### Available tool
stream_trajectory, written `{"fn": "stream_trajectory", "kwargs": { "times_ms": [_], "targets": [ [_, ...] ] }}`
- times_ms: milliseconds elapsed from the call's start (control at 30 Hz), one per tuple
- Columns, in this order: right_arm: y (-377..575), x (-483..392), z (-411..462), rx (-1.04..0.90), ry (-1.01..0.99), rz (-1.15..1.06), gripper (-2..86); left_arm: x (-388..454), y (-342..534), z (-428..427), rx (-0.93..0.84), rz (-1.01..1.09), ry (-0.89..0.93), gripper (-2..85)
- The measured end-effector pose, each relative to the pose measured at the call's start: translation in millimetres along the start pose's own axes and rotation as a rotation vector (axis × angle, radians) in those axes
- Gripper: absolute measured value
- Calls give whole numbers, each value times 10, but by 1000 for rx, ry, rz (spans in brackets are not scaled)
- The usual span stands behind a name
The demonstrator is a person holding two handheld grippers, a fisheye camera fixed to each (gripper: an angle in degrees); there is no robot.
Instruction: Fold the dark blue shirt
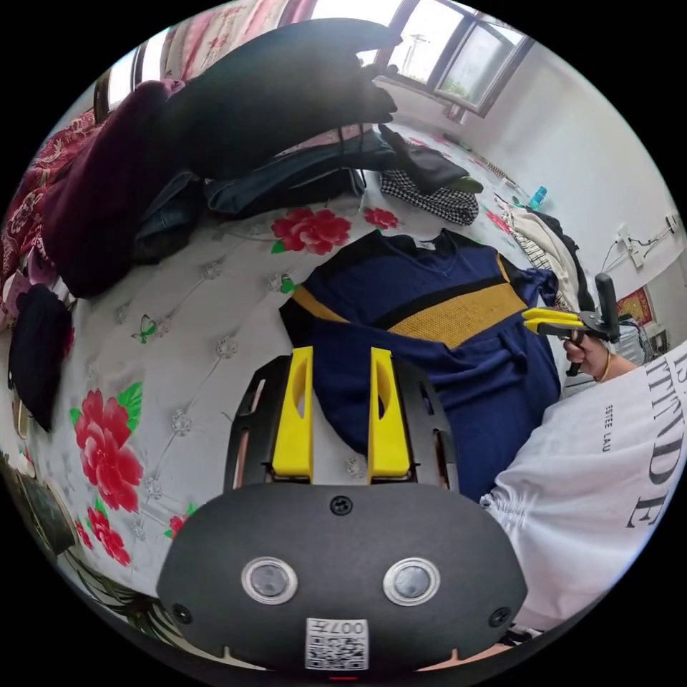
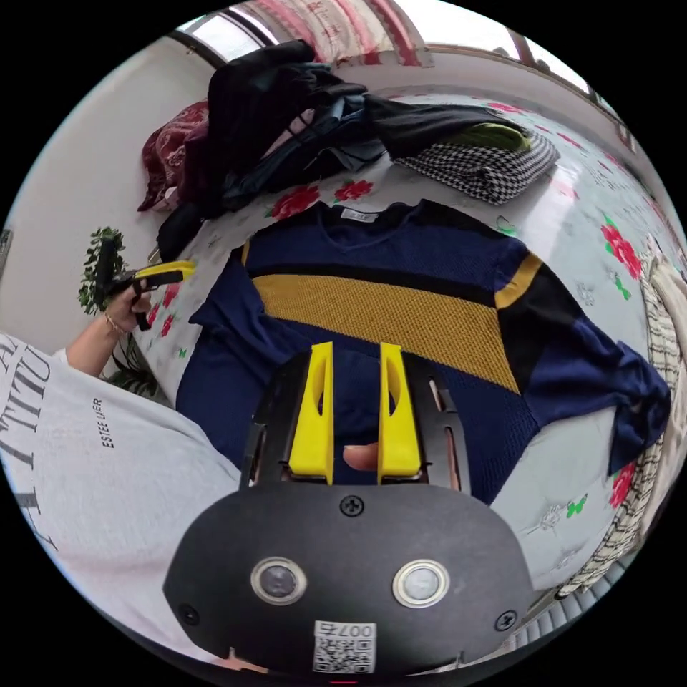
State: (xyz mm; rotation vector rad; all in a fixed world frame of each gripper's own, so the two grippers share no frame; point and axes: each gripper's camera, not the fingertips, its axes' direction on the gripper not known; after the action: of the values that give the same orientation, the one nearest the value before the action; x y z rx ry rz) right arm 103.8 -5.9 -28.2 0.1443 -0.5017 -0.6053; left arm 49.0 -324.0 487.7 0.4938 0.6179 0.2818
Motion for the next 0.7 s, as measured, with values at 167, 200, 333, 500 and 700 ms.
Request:
{"fn": "stream_trajectory", "kwargs": {
  "times_ms": [167, 200, 333, 500, 700],
  "targets": [
    [-84, -303, 639, -155, 89, -141, 20, -373, -502, 1089, -124, -22, 9, 127],
    [-75, -325, 634, -160, 133, -155, 17, -398, -523, 1216, -145, -23, 9, 122],
    [3, -215, 0, -56, 203, -150, 3, -445, -556, 1538, -129, -22, -43, 122],
    [439, 2, -1260, 173, 235, -62, 0, -455, -363, 1381, -21, -14, -50, 123],
    [965, 452, -1357, 99, 250, 119, 0, -604, 189, 1246, 40, -73, 24, 121]
  ]
}}
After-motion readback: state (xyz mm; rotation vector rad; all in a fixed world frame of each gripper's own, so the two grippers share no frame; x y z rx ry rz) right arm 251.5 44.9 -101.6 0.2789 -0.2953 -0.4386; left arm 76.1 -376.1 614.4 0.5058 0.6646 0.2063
